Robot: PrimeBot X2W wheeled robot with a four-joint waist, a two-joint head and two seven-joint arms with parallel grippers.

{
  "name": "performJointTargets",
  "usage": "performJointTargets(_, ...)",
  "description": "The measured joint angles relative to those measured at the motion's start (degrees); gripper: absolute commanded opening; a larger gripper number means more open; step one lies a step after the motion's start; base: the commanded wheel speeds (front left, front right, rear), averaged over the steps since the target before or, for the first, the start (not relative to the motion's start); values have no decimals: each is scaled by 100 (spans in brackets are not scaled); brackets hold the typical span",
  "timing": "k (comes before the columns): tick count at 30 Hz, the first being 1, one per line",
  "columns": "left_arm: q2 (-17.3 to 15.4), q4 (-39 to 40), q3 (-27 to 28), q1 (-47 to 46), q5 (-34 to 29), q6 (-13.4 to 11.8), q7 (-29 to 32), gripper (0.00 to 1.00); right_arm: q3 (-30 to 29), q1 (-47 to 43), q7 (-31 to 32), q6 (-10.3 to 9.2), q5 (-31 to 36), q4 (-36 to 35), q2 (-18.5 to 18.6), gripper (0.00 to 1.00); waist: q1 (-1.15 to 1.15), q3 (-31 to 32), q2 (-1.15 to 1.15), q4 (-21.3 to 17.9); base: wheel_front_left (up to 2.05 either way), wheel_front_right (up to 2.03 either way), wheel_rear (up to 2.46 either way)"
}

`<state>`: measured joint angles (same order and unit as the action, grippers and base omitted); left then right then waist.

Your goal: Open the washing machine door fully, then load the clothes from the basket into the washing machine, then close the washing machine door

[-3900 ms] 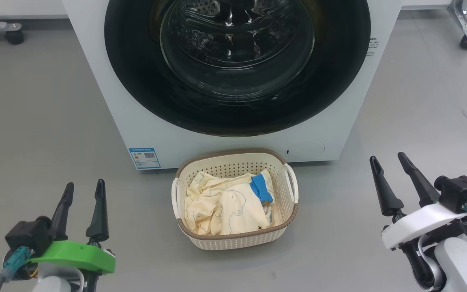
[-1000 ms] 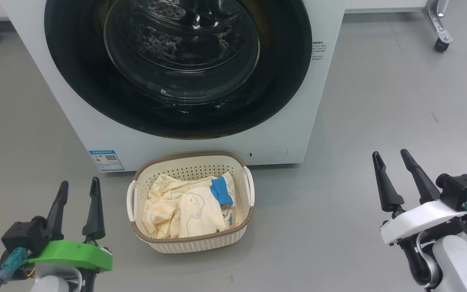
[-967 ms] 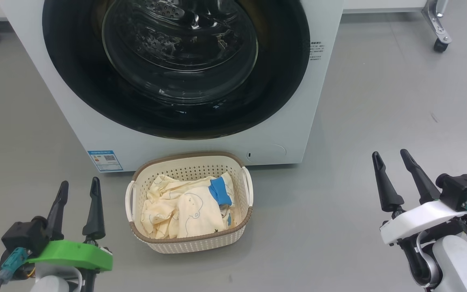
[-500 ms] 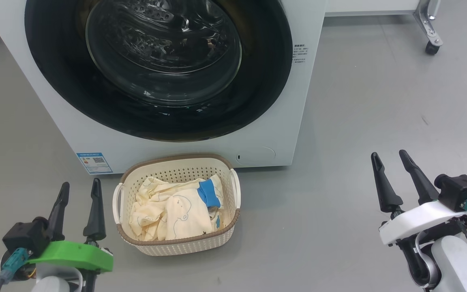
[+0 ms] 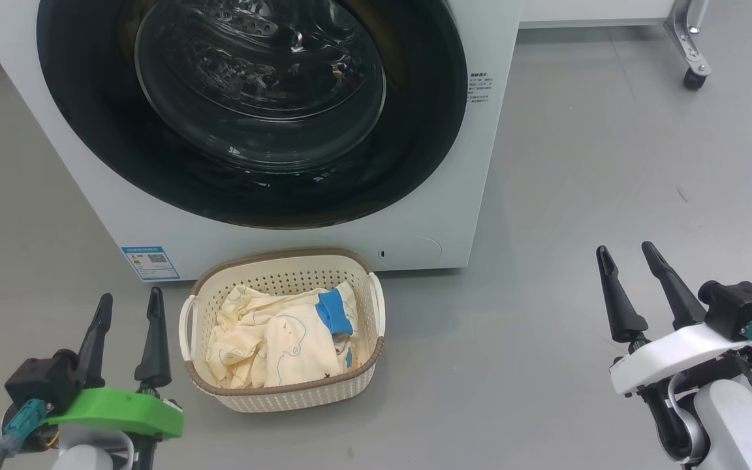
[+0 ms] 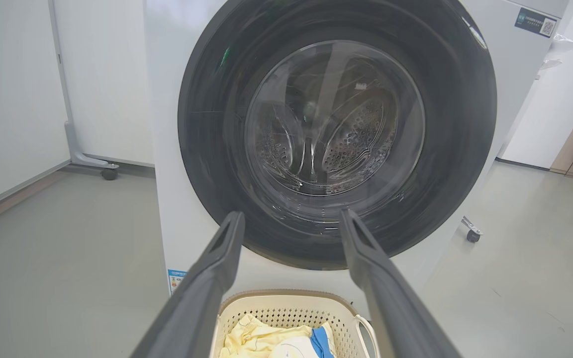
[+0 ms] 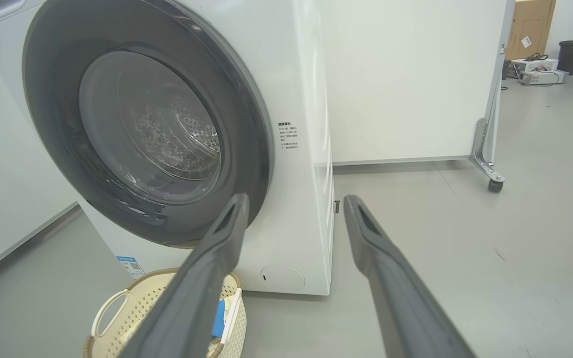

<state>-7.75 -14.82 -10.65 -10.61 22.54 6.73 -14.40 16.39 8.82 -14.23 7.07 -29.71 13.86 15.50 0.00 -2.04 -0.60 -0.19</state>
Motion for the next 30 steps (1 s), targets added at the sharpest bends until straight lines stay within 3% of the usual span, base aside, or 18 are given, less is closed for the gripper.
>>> performJointTargets(30,5,8,77,1,-9,25,0,100,-13,0,0,1,-1,-38,4,100,0,-144,0,32,0,0,0)
